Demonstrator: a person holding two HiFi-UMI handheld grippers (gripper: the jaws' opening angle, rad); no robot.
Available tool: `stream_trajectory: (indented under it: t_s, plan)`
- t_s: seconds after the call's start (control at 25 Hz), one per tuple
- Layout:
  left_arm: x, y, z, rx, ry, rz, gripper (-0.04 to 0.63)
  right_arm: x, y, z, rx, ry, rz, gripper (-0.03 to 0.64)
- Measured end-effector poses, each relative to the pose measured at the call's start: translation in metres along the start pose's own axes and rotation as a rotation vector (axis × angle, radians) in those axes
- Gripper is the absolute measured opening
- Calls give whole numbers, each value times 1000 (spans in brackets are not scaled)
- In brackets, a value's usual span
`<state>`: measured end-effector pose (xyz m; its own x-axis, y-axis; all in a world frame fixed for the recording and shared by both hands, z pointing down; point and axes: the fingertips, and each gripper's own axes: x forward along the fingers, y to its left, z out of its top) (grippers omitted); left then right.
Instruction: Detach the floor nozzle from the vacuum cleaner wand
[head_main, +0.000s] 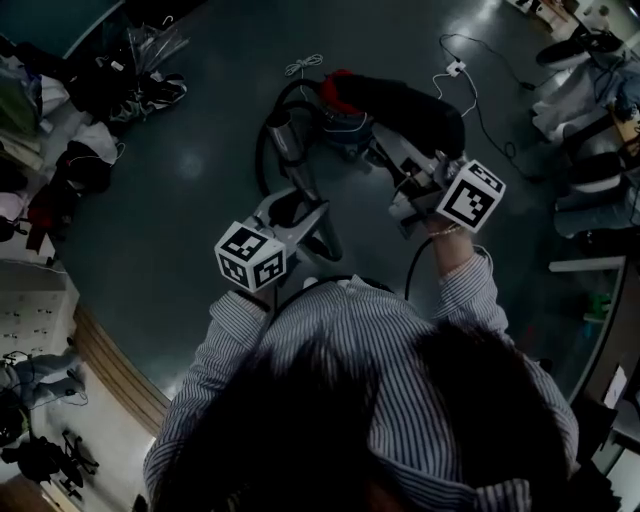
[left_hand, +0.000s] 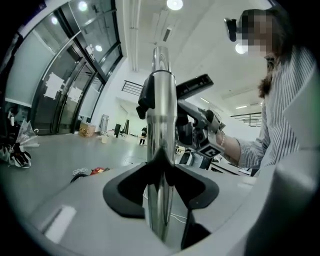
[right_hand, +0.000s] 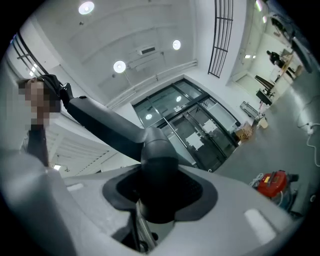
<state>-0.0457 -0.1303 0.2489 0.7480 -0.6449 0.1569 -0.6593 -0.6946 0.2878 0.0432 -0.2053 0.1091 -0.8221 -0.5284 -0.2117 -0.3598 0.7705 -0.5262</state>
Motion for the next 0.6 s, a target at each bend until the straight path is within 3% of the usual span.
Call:
stream_trajectory:
  t_s: [0.28,0.6]
  plan:
    - [-13,8,24,-18,-109,74,178,-17,-15,-40,14,55,-94,163]
    - [-12,11,27,-19,-118,74,178,-19,-21,-78,71,45,-159,163]
